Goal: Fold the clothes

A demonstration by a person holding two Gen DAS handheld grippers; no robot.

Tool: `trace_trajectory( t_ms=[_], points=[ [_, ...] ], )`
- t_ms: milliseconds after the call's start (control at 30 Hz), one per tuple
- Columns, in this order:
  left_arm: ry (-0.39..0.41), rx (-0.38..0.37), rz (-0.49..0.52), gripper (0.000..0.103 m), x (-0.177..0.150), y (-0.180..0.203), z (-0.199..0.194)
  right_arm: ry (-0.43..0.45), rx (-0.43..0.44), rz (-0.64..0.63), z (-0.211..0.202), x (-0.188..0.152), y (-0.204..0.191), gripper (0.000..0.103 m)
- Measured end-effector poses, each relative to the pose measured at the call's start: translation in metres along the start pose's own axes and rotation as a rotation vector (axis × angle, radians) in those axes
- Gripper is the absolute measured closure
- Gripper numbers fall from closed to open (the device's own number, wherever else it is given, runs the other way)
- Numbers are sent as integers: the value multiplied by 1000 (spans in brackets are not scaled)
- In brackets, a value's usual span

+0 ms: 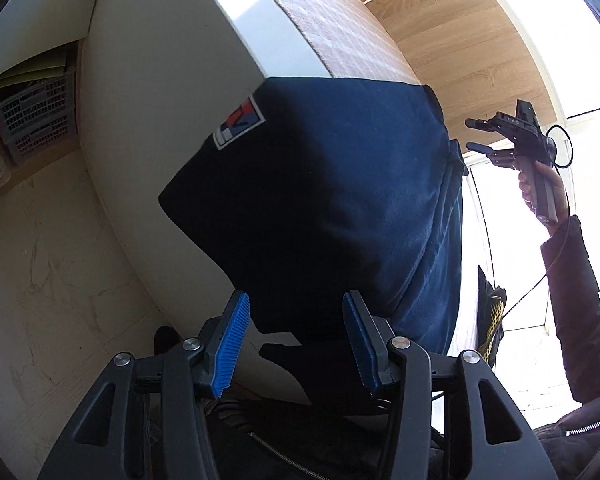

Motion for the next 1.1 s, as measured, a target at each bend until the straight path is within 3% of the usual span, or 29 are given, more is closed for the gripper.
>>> trace_trajectory(
  t_ms=[167,300,567,667,867,1100],
  points=[
    [58,-8,-100,49,17,-44,-3,-24,1,16,16,6,15,42],
    [56,-56,-150,49,24,-71,22,-28,-25,20,25,13,24,42],
    [15,-92,-122,49,32,-84,66,-50,-28,8,36,14,19,42],
    [15,-149,-100,49,34,-83,68,-59,-27,-4,39,13,15,42],
    [8,-16,86,49,43,-66,38,-70,-14,-23,33,7,8,42],
    [-41,-73,271,46,42,8,11,-74,39,30,30,5,15,42]
  ],
)
Point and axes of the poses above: each gripper's, at about its wrist camera, not at the fingertips, and z roughly the way its jaws point, y to its right, x to its top, the point moved 2 cm from there along z, roughly the way its jaws point, and after that the axes turned 10 degrees about y, right-handed, at the moved point
